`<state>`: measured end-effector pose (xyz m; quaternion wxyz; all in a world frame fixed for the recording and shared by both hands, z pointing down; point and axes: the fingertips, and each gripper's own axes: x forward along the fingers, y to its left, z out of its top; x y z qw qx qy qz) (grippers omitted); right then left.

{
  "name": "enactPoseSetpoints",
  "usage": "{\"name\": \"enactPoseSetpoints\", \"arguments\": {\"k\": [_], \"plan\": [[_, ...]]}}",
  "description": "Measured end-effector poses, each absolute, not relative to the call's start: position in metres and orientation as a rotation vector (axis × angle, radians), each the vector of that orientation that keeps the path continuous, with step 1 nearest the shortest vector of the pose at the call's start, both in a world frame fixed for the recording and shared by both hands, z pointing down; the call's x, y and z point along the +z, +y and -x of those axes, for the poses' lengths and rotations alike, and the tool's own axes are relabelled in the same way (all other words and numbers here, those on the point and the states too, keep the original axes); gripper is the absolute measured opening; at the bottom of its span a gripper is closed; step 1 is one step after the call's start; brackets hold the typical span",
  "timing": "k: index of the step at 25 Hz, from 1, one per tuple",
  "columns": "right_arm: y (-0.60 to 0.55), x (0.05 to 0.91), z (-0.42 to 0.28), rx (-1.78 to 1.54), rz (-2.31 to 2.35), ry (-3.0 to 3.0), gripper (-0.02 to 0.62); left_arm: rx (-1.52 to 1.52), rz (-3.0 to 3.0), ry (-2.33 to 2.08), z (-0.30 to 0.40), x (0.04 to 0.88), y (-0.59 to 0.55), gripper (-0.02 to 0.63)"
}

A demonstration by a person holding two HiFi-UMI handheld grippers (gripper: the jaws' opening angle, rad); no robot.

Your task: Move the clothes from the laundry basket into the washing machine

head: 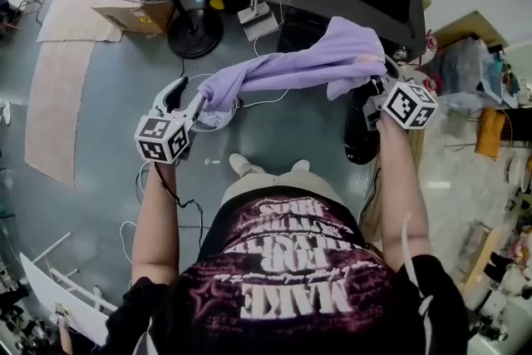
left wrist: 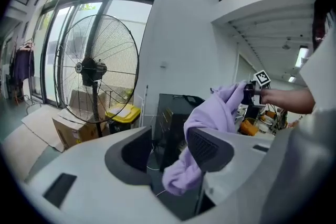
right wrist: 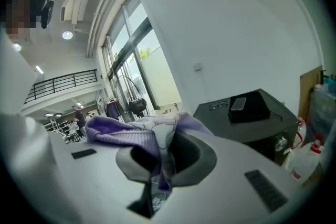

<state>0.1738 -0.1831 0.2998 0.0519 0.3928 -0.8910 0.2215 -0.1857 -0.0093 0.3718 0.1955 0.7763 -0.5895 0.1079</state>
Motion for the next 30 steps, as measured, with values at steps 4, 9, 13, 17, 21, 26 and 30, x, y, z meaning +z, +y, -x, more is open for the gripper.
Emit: {"name": "enactPoseSetpoints", "arguments": {"k": [4,9,13,17,21,26,30], "plan": [[-0.191,0.309,-0.224,0.700,-1.291,-2.650,0.037,0.323,-2.233,-1.607,0.145,0.368,-0.015,0.204],[-0.185,0.313,-0.258,0.776,-1.286,-2.675,0.037,0.381,-2.364,-1.615,0.089,0.349,-0.022,0.168],[-0.160,0.314,-0.233,0.798,-1.083,-2.744,0.037,0.381,-2.428,-1.679,0.037,0.331,-0.036,0.018],[-0.138,0.317,-0.204,0.875,-0.900,-2.782,0.037,0.409,-2.520,-1.657,-0.021,0.317,-0.051,0.012],[-0.121,0.315,-0.182,0.904,-0.743,-2.800,0.038,0.439,-2.573,-1.616,-0.063,0.310,-0.062,0.012],[-0.102,0.316,-0.166,0.878,-0.560,-2.807,0.054,0.496,-2.584,-1.584,-0.100,0.314,-0.074,0.012],[-0.094,0.316,-0.169,0.935,-0.452,-2.828,0.088,0.559,-2.585,-1.554,-0.127,0.321,-0.079,0.012]]}}
